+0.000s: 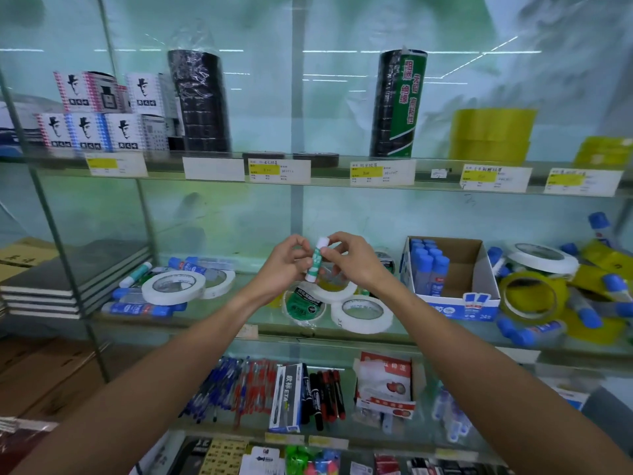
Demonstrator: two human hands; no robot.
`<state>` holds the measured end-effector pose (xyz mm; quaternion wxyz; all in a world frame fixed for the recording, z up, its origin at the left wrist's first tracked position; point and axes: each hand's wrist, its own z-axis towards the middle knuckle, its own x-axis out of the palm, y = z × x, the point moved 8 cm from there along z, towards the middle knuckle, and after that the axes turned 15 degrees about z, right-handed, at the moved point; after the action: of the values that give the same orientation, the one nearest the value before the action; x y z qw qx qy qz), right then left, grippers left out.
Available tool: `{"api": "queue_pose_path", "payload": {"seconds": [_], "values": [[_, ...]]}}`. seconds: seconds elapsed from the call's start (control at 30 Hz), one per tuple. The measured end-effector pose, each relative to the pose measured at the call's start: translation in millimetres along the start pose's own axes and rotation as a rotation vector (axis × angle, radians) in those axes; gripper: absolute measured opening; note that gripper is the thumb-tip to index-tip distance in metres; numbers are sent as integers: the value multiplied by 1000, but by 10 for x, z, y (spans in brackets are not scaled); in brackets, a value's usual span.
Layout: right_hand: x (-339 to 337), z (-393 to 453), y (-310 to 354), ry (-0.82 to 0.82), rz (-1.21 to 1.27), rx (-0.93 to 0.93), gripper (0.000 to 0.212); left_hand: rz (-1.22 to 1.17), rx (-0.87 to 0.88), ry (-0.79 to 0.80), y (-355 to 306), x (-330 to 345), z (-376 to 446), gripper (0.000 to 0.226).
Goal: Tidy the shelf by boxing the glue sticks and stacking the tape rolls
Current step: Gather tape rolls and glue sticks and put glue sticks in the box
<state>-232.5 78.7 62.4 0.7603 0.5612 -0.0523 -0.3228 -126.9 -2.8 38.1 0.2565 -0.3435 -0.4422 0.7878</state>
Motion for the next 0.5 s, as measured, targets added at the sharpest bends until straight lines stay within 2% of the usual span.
{"api": "queue_pose_path", "payload": {"seconds": [0.1, 0.2, 0.27, 0.37, 0.5], "values": [[-195, -13, -23, -7, 18, 16, 18, 36, 25, 40, -89, 184, 80, 20], [-438, -33, -51, -34, -9, 47, 11, 147, 8, 72, -102, 389, 209, 16], [-642, -51, -19, -93, -69, 31, 6, 351, 3, 49, -74, 497, 340, 16], [-932, -84, 89, -195, -318, -54, 7, 696, 94, 11, -55, 663, 562, 24], [-1072, -96, 96, -178, -552, -90, 14, 990, 208, 66, -35, 911, 795, 40]]}}
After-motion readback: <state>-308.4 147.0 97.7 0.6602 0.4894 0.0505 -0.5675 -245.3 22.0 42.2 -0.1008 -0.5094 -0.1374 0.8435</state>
